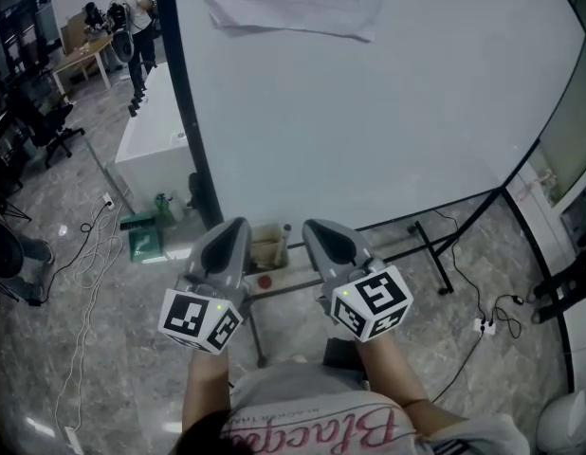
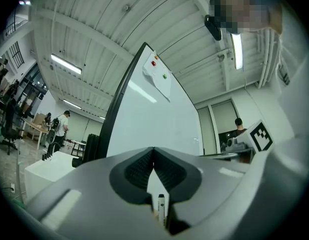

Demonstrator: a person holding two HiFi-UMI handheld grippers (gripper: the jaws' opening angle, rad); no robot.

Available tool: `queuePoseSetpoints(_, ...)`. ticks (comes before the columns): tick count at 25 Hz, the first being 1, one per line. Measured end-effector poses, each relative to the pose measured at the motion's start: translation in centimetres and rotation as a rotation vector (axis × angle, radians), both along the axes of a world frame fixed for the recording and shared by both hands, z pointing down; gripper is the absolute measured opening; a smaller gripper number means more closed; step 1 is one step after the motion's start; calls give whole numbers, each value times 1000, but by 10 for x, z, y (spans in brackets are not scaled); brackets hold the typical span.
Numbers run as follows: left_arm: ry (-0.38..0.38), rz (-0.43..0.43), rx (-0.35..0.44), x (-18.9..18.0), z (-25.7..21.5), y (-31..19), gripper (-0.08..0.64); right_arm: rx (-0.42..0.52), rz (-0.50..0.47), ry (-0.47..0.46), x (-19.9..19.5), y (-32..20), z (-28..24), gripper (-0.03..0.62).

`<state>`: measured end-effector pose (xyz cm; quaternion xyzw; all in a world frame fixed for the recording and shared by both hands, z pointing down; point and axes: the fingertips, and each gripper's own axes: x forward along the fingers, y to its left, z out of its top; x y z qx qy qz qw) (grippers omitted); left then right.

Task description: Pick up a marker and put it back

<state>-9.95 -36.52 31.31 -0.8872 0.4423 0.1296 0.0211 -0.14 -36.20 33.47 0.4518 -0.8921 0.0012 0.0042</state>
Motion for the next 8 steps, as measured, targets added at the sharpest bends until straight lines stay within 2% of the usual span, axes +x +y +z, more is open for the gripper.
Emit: queuePoseSetpoints(8, 3, 9, -7, 7, 2, 0, 0, -2, 17, 7, 7, 3, 0, 0)
